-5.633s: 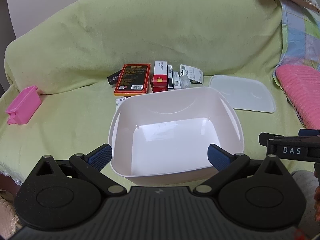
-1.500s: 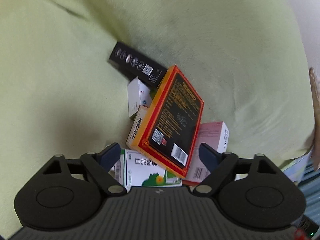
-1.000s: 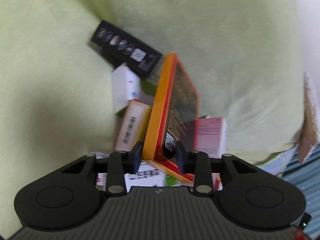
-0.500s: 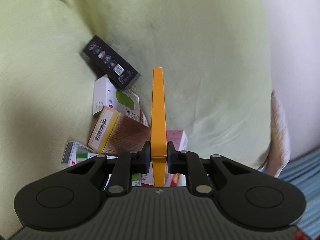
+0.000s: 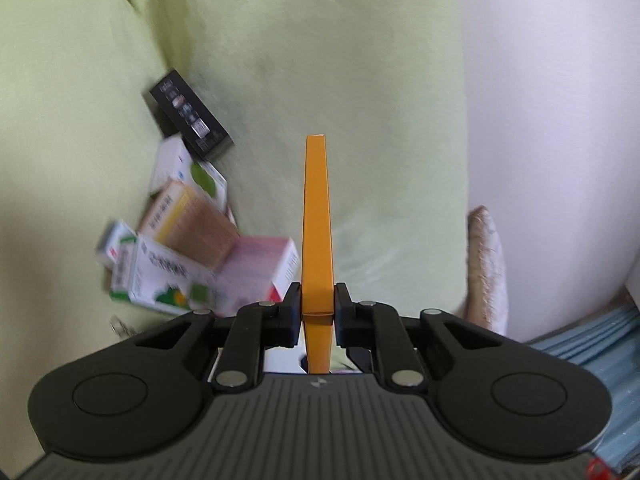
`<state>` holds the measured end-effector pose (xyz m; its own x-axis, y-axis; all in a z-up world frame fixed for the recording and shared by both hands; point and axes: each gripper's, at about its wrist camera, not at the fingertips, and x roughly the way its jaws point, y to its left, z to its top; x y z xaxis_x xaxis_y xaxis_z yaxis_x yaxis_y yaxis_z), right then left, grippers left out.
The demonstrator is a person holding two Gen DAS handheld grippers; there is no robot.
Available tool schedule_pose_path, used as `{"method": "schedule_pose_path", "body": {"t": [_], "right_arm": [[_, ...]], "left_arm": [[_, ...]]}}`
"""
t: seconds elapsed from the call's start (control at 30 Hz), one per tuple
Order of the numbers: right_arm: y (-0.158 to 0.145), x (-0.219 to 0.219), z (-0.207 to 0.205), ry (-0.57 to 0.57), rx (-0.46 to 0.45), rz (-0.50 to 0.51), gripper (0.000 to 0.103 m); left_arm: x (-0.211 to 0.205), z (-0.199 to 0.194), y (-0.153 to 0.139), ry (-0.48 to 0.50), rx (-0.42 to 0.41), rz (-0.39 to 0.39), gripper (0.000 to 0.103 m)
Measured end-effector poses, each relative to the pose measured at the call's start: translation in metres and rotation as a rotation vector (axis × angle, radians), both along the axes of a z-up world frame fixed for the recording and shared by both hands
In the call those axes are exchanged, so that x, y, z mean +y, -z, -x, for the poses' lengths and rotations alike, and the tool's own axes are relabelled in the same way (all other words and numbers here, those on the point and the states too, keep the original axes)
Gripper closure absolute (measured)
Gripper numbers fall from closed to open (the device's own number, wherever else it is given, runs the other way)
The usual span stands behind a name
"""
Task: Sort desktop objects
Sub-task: 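Lift the orange-bordered box and lower it into the white bin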
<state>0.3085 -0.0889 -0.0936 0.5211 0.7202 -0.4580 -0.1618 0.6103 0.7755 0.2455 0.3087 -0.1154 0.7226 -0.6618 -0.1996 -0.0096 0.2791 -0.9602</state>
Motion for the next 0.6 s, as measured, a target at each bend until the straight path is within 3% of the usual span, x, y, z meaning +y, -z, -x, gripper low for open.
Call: {"method": "schedule_pose_path", "body": {"t": [0.43,0.53,0.6], "right_arm": [[0.019,-0.054,0.074,0.09,0.147,-0.353,0.041],[0.026,-0.063,0.092,0.102,0.166,-0.421,0.046],[0.027,-0.067,0.103,0.095,0.172,-0.432,0.055]], "left_arm": [[-0.046,0.086,-0.005,0.066,0.029,0.139,0.087],[-0.057,0.101,0.0,0.077,0.051,0.17,0.087],[-0.064,0.11,0.003,0.089,0.067,0.182,0.087]]}}
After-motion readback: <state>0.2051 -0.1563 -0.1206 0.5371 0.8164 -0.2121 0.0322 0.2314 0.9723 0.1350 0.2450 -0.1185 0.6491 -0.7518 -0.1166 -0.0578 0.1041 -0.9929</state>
